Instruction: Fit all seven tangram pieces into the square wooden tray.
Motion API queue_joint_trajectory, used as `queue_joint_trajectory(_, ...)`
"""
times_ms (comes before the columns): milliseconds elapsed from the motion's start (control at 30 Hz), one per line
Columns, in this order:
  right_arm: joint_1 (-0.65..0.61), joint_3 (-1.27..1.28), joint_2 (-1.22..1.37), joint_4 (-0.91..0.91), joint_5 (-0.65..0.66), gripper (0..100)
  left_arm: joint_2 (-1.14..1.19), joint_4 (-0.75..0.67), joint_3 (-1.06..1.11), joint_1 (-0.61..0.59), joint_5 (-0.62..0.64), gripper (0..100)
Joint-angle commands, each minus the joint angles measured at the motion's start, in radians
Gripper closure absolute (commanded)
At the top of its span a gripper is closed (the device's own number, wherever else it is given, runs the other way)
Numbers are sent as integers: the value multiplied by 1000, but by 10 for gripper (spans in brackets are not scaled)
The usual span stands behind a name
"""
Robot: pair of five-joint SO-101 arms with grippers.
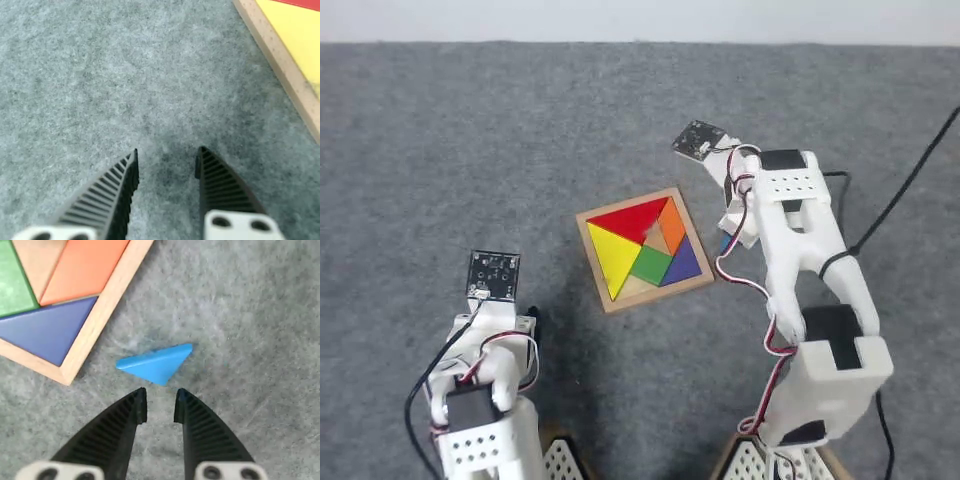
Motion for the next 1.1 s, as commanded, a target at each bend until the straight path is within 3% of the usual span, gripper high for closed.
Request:
queue_joint_trajectory(0, 7, -11, -10, -25, -143, 891, -18, 6, -8, 0, 8, 810)
queue_joint_trajectory(233, -5, -17, 82, -88, -727, 890, -18, 6, -8, 3, 8, 810)
queue_joint_trajectory(433, -30, -15, 94, -85, -1017, 890, -18, 6, -8, 3, 8, 810)
queue_joint_trajectory(633, -39, -9, 105, -81, -1073, 883, -18, 6, -8, 3, 8, 810)
queue_joint_trajectory(933, -5, -95, 225, -4, -1076, 698, -18, 6, -8, 2, 8, 810)
queue_joint_trajectory(1067, -7, -123, 255, 21, -1069, 757, -18, 6, -8, 2, 8, 810)
